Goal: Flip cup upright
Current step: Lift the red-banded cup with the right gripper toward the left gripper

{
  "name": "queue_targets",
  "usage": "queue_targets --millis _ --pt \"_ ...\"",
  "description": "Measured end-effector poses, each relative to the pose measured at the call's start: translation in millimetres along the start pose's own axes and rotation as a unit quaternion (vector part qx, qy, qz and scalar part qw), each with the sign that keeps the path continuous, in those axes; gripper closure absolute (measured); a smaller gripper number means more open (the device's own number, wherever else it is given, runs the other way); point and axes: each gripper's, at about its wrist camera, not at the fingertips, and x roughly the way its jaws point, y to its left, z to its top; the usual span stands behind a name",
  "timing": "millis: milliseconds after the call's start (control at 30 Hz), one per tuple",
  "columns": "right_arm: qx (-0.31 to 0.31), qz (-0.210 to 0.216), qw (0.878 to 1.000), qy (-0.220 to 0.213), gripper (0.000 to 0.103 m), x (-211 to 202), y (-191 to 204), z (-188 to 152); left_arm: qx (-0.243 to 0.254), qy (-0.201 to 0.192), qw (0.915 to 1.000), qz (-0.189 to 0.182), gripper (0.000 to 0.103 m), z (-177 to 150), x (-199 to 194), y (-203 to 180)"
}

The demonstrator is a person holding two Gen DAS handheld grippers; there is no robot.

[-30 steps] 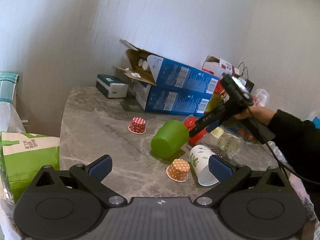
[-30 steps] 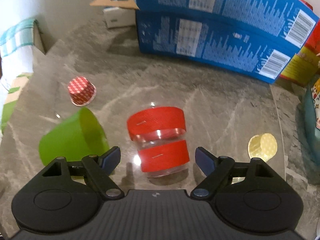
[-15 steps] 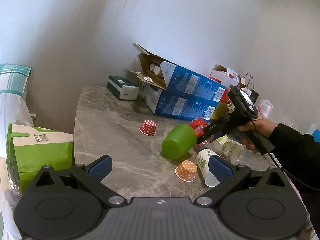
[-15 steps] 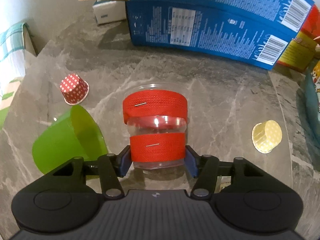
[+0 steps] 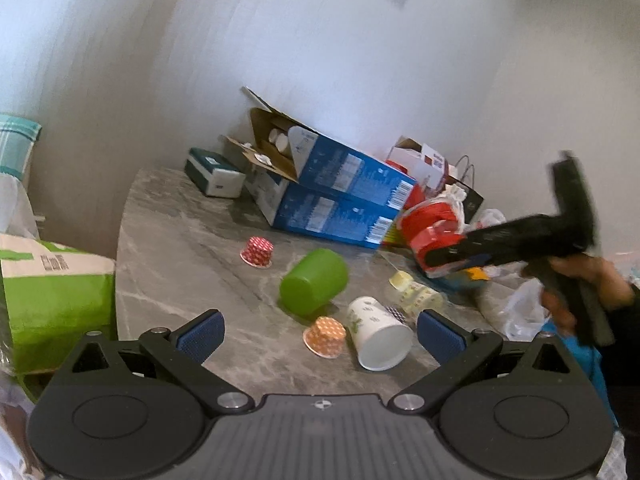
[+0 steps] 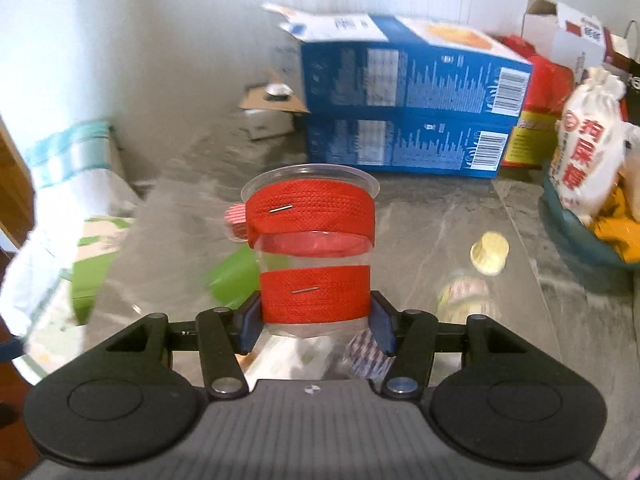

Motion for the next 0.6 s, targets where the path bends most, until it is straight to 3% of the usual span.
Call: queue_targets --millis 133,233,400,600 --pt "0.024 0.013 1.000 -0.010 0.047 -37 22 -40 -0.008 0.014 0.9998 -0.008 0.000 -6 -8 -1" --pt "0.048 0.020 0.999 0.007 0.047 -45 33 -78 -0.013 0.025 0.9996 -0.004 0.000 -11 -17 -1" --pt "0.105 0.029 0.993 0.045 0.047 -28 33 -128 -0.023 0.052 0.9984 0.004 0.000 -19 -27 0" --pt "0.156 0.037 0.986 0.037 0.047 -27 39 -165 -0.040 0.070 0.9968 0.001 0.000 -26 -31 2"
